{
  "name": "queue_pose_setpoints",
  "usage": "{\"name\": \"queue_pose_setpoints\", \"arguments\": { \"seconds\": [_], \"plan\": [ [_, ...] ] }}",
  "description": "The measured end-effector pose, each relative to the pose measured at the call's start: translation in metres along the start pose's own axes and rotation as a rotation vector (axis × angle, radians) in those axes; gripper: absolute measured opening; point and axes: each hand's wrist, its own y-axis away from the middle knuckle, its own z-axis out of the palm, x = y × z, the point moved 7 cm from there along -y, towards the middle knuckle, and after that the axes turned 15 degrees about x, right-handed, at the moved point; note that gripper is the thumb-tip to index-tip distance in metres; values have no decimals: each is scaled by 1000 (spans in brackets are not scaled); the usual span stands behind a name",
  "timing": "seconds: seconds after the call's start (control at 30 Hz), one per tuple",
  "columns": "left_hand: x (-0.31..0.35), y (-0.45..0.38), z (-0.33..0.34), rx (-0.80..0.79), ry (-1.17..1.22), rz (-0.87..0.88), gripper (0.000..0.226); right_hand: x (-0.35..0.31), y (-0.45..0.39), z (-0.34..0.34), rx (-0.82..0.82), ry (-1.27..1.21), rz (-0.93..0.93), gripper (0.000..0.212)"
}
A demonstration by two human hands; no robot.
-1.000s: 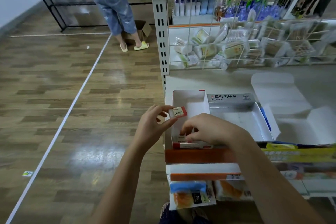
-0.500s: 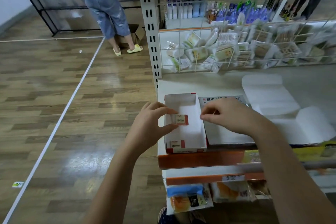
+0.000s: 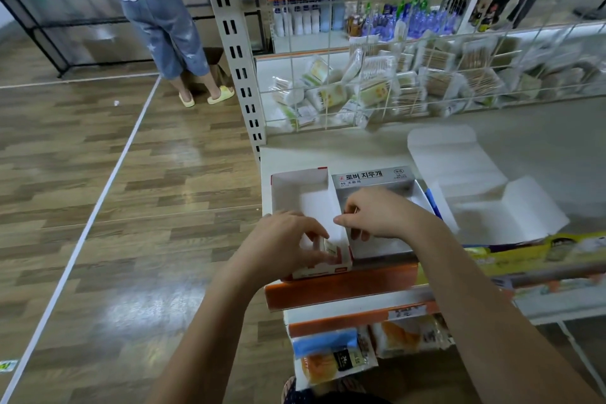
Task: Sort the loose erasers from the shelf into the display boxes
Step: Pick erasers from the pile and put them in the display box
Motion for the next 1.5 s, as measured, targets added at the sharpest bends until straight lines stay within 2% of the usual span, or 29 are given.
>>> {"name": "queue_pose_setpoints", "arguments": {
  "seconds": [0.17,0.3,0.53,0.7,0.93,1.13,1.33,1.5],
  "plan": [
    [0,-1,0,12,53,-55,33,1,-1,2,2,-39,1,32],
    [3,-1,3,-43,51,-71,34,2,-2,4,-10,-62,11,32],
    [3,-6,11,-201,32,-91,34,1,-3,5,-6,-42,-4,32],
    [2,-12,16,-341,98,-124,26,3,-4,5,1,-55,0,32],
    [11,-24,21,-444,1,-38,26,2,-3,5,3,-51,2,29],
    [8,-28,13,-411,58,-34,26,1,-2,5,-11,-60,5,29],
    [8,-25,20,-410,52,-48,23,2,-2,6,-13,-64,12,30],
    [7,-24,23,-346,-14,-24,17,2,-3,6,-10,-40,6,31]
  ]
}}
